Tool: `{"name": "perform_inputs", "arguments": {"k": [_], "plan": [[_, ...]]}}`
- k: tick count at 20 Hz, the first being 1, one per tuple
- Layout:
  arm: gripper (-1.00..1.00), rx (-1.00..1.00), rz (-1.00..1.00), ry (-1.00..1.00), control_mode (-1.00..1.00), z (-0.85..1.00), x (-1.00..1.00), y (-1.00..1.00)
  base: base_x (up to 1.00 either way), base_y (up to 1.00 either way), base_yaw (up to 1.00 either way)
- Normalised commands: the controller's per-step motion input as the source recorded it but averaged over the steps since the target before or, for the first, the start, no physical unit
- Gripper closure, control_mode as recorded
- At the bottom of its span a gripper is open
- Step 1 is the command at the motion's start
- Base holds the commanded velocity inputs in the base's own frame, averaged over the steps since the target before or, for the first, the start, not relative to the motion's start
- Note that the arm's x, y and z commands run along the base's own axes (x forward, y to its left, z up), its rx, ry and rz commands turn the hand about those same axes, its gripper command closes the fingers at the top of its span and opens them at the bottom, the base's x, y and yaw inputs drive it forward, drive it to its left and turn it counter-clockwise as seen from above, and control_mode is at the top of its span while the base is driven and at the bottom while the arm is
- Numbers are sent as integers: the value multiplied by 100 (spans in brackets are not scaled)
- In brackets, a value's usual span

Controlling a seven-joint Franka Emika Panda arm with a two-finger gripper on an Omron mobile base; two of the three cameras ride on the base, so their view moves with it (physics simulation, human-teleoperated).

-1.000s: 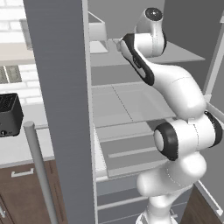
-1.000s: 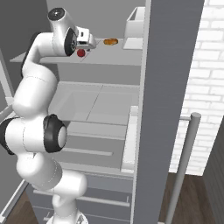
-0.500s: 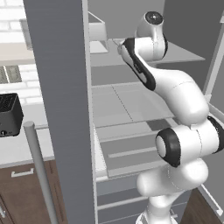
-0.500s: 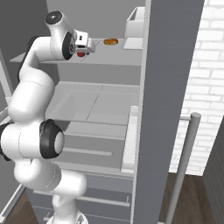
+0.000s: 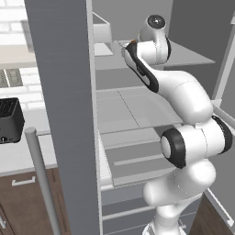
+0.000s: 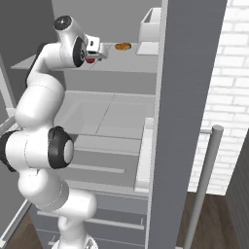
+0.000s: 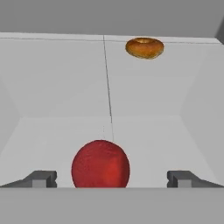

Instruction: Take the strawberry from the fridge and place it on top of the pancake, located on the dining counter.

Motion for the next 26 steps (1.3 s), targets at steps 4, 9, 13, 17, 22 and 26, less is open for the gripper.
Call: {"name": "perform_inputs", "arguments": {"k": [4, 9, 13, 17, 22, 26], "plan": [[-100, 0, 0, 1, -100, -1, 36, 0, 0, 0, 0], [-100, 0, 0, 0, -100, -9, 13, 0, 0, 0, 0], [100, 0, -4, 0, -100, -4, 1, 0, 0, 0, 0], [100, 1, -7, 1, -100, -33, -5, 0, 0, 0, 0], [100, 2, -10, 2, -100, -38, -47, 0, 0, 0, 0], [100, 1, -6, -6, -100, 0, -88, -3, 0, 0, 0]]}}
